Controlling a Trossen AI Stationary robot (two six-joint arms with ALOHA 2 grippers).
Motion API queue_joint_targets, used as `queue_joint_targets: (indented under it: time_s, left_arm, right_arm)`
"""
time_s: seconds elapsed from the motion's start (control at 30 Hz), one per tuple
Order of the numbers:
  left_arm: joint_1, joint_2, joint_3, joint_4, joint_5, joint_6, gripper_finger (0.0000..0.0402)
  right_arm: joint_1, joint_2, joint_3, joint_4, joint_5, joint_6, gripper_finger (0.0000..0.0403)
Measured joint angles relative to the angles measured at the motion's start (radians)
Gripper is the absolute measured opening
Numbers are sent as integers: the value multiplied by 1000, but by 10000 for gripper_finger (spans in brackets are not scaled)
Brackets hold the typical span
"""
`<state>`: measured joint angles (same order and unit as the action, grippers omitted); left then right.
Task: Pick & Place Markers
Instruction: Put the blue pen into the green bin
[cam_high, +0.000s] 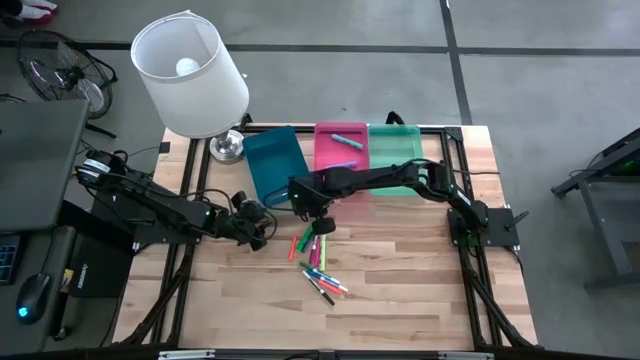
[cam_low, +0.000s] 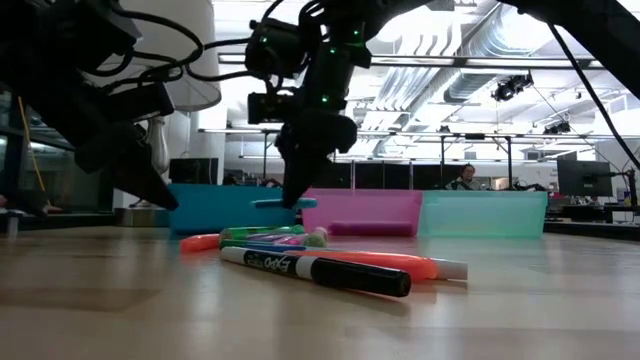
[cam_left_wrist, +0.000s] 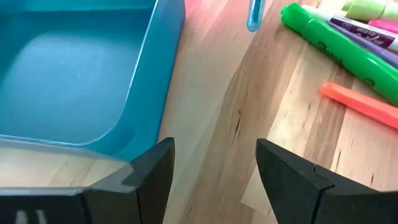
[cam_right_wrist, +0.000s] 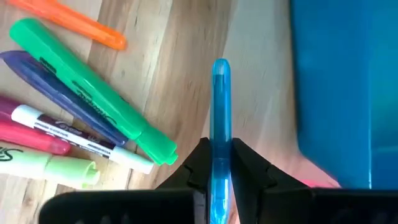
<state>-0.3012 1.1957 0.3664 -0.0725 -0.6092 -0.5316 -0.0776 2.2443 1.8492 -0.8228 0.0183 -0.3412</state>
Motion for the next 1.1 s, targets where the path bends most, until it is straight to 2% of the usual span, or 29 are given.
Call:
queue_joint_targets:
  time_s: [0.4, 0.63, 1.1]
  left_arm:
    - [0, 0, 0, 2, 6, -2, 220]
    - [0, 0, 0, 1, 34, -4, 220]
    - [0, 0, 0, -5, 56, -28, 220]
  right_arm:
    - [0, -1, 0, -241, 78, 6, 28]
    - [0, -10, 1, -367, 88, 26, 28]
    - [-21, -215, 2, -574, 204, 81, 28]
